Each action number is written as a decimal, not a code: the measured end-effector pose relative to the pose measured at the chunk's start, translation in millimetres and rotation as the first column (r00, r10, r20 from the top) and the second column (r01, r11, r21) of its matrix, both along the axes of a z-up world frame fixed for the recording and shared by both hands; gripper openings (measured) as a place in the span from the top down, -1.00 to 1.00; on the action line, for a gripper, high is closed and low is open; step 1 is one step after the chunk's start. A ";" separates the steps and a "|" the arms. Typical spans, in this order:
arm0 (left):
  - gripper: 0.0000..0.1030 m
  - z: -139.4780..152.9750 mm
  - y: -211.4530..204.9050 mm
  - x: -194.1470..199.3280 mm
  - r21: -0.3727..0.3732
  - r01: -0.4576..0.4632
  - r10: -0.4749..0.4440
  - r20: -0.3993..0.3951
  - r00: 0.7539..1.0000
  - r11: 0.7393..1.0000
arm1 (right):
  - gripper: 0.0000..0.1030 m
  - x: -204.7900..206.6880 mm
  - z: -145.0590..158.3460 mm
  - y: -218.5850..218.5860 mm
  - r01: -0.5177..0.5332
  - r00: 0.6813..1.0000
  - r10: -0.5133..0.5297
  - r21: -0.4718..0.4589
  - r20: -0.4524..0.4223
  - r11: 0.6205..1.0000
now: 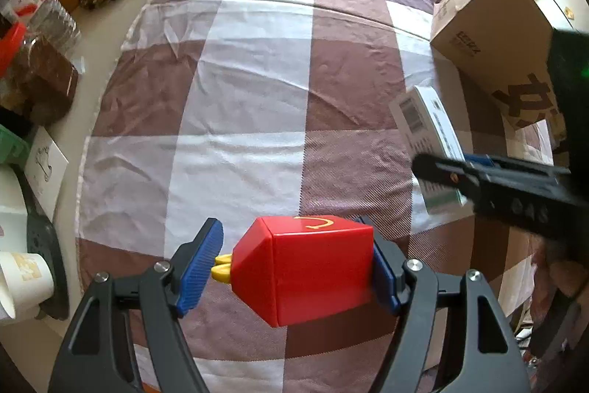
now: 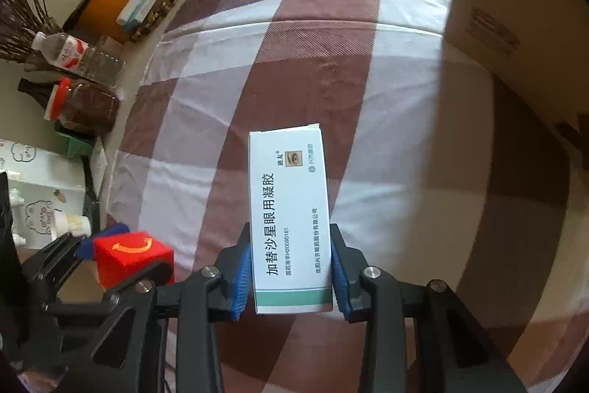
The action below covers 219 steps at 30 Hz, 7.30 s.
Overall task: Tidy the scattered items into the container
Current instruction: 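Lift the red block with the left tool while the right tool lifts the carton, then carry the red block into the cardboard box while the right tool lowers the carton in, then open the left tool releasing the red block while the right tool releases the carton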
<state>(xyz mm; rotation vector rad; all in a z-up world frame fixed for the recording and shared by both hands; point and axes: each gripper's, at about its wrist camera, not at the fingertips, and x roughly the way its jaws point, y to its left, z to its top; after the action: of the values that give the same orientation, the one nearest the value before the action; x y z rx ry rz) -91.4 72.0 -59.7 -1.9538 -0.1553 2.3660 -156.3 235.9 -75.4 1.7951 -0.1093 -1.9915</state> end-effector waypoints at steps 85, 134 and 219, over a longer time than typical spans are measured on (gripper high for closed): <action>-0.44 75.3 244.2 -15.4 0.007 0.569 -0.564 -0.125 0.817 0.822 | 0.28 102.5 106.8 224.3 0.588 0.793 -0.583 -0.029 -0.176 0.809; -0.44 145.9 242.5 -126.7 0.132 0.501 -0.465 -0.229 0.855 0.856 | 0.28 -8.9 166.5 217.9 0.445 0.843 -0.472 -0.159 -0.258 0.881; -0.78 104.0 261.8 -202.5 -0.075 0.446 -0.452 -0.161 0.877 0.892 | 0.20 -92.5 150.4 242.5 0.535 0.822 -0.517 0.012 -0.240 0.845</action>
<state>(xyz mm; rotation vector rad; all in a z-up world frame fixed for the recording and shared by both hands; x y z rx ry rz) -293.9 333.8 44.3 -1.5636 0.3212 2.2128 -248.8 478.4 75.0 1.6896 -0.5131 -2.6073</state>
